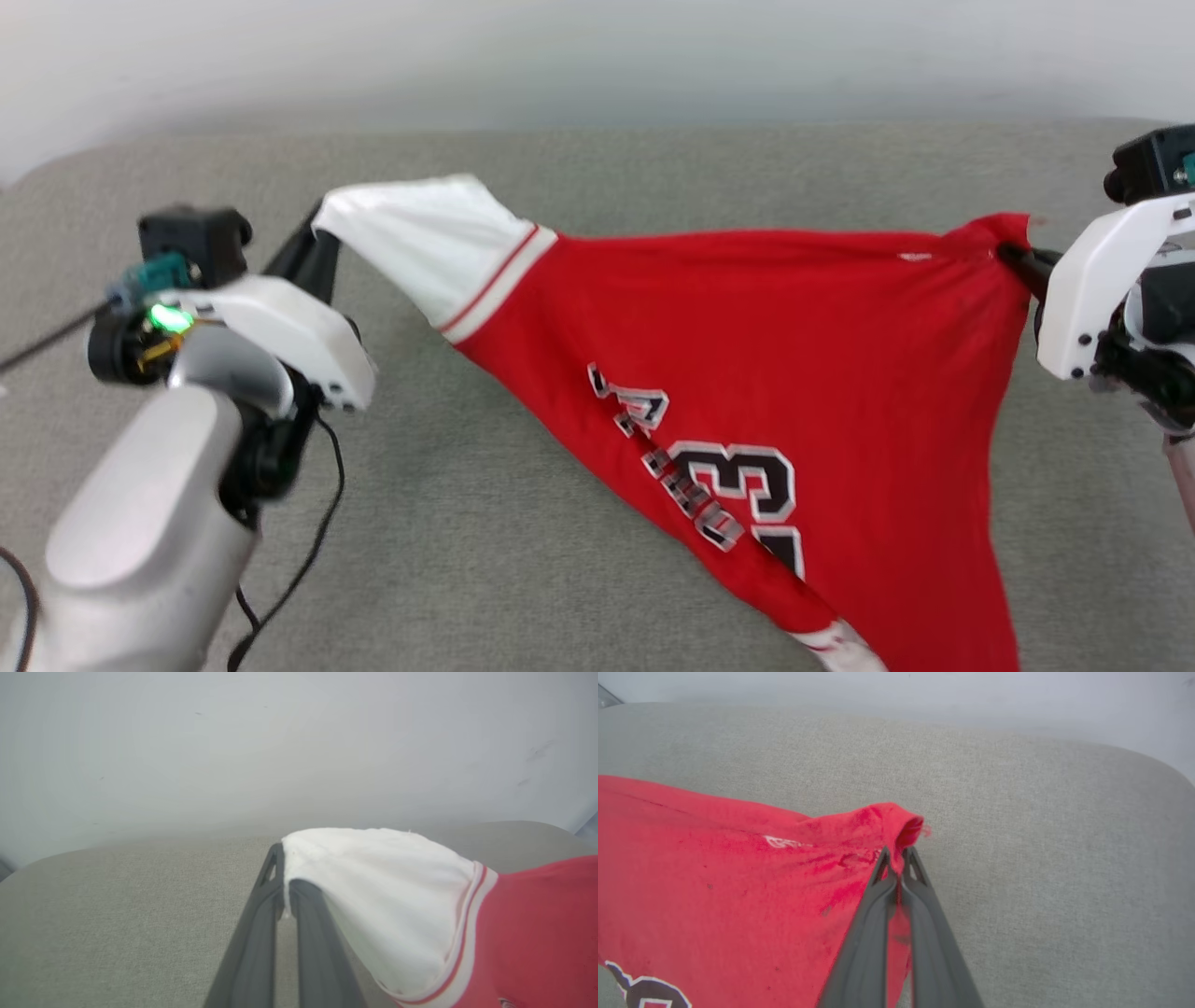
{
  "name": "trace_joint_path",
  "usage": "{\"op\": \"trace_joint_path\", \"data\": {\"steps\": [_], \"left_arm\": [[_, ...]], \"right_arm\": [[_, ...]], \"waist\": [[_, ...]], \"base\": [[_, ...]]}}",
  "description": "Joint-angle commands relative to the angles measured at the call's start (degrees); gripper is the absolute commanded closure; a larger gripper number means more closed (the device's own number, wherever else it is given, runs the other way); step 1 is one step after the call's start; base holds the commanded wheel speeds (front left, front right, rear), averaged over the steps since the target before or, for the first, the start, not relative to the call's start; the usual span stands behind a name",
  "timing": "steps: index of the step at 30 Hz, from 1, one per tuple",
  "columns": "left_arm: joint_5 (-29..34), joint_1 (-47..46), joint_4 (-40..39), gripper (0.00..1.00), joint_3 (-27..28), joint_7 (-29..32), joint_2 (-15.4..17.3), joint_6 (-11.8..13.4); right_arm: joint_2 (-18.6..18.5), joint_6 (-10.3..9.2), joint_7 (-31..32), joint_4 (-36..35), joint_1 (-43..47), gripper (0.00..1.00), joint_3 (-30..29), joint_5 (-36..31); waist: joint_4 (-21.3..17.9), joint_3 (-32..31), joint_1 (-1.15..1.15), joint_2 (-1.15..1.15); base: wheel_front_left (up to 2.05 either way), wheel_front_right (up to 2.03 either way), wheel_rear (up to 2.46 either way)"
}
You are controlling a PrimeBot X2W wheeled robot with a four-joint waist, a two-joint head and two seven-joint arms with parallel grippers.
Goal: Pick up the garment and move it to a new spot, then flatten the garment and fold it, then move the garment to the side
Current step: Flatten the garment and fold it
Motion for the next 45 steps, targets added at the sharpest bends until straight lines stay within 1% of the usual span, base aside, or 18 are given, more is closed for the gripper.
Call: {"op": "trace_joint_path", "data": {"steps": [1, 4, 9, 15, 18, 21, 27, 28, 33, 36, 41, 45], "left_arm": [[-0.24, -3.63, 3.15, 1.0, 0.45, 0.14, -0.33, -1.02], [-0.54, -8.59, 9.23, 1.0, 0.91, 0.01, -1.0, -2.12], [0.32, -17.54, 18.18, 1.0, 0.83, -0.67, -2.45, -4.17], [1.61, -30.22, 25.3, 1.0, 1.47, -2.35, -3.34, -5.53], [2.62, -36.82, 27.8, 1.0, 1.95, -3.04, -2.64, -6.03], [4.08, -43.91, 29.1, 1.0, 1.99, -3.62, -1.81, -6.36], [7.39, -57.0, 29.45, 1.0, 1.61, -5.54, -0.77, -6.2], [7.39, -57.0, 29.45, 1.0, 1.61, -5.54, -0.77, -6.2], [8.9, -65.07, 28.92, 1.0, 1.67, -6.95, -0.57, -6.09], [9.6, -69.56, 28.07, 1.0, 1.66, -6.25, 0.04, -6.11], [9.73, -72.2, 27.26, 1.0, 1.77, -5.53, 0.59, -5.72], [9.18, -71.28, 26.27, 1.0, 1.99, -5.21, 0.67, -5.22]], "right_arm": [[0.66, -0.04, -1.14, 1.5, -2.07, 1.0, -0.13, -0.68], [2.04, -0.04, -2.79, 4.02, -4.76, 1.0, 0.05, -1.28], [3.43, -0.04, -5.48, 7.54, -10.34, 1.0, 0.75, -2.09], [3.37, -0.04, -9.99, 10.37, -19.96, 1.0, 0.87, -3.48], [3.43, -0.04, -12.68, 11.24, -25.05, 1.0, 0.93, -3.89], [3.13, -0.05, -15.45, 11.72, -30.57, 1.0, 0.43, -4.19], [2.45, -0.05, -20.53, 11.76, -40.51, 1.0, -0.06, -5.14], [2.45, -0.05, -20.53, 11.76, -40.51, 1.0, -0.06, -5.14], [1.87, -0.05, -23.57, 11.64, -47.06, 1.0, 0.43, -5.34], [1.27, -0.05, -23.55, 11.62, -50.78, 1.0, 0.74, -4.94], [0.69, -0.06, -24.16, 12.4, -53.76, 1.0, 1.82, -4.34], [0.55, -0.06, -24.66, 13.02, -54.89, 1.0, 3.37, -3.46]], "waist": [[-2.84, -2.97, 0.0, 0.0], [-4.17, -3.88, 0.0, 0.0], [-5.77, -3.1, 0.0, 0.0], [-6.92, 0.92, 0.0, 0.0], [-7.52, 4.03, 0.0, 0.0], [-7.94, 7.89, 0.0, 0.0], [-8.15, 15.31, 0.0, 0.0], [-8.15, 15.31, 0.0, 0.0], [-8.1, 19.97, 0.0, 0.0], [-8.17, 22.9, 0.0, 0.0], [-8.03, 27.28, 0.0, 0.0], [-7.64, 30.16, 0.0, 0.0]], "base": [[0.0, 0.0, 0.0], [0.0, 0.0, 0.0], [0.0, 0.0, 0.0], [0.0, 0.0, 0.0], [0.0, 0.0, 0.0], [0.0, 0.0, 0.0], [0.0, 0.0, 0.0], [0.0, 0.0, 0.0], [0.0, 0.0, 0.0], [0.0, 0.0, 0.0], [0.0, 0.0, 0.0], [0.0, 0.0, 0.0]]}}
